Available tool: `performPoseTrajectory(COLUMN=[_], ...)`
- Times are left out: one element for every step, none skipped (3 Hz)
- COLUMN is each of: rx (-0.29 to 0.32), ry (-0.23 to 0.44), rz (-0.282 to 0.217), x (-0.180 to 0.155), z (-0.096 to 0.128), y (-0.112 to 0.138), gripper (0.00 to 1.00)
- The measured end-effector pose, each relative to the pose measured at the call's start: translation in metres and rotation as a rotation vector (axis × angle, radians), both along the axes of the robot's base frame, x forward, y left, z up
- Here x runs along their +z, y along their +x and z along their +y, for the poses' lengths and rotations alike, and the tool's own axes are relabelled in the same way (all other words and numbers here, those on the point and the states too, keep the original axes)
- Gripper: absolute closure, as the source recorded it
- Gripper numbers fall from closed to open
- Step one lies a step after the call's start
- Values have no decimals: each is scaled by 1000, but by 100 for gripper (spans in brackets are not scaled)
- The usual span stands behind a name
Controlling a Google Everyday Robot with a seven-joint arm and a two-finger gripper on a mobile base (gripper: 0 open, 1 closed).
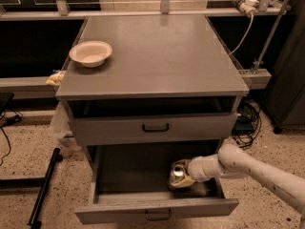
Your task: Place 7up can into middle drawer
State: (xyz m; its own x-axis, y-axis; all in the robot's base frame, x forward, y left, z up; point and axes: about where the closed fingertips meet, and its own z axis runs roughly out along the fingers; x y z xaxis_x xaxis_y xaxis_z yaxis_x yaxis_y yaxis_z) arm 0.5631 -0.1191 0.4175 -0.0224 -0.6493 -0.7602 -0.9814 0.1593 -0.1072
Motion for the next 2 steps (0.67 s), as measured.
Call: performPoseTrajectory(rx=[9, 9], ry=[2, 2], rz=[0, 0], x=[-9, -9], z=[1, 1], y=[3, 3], gripper=[100, 81])
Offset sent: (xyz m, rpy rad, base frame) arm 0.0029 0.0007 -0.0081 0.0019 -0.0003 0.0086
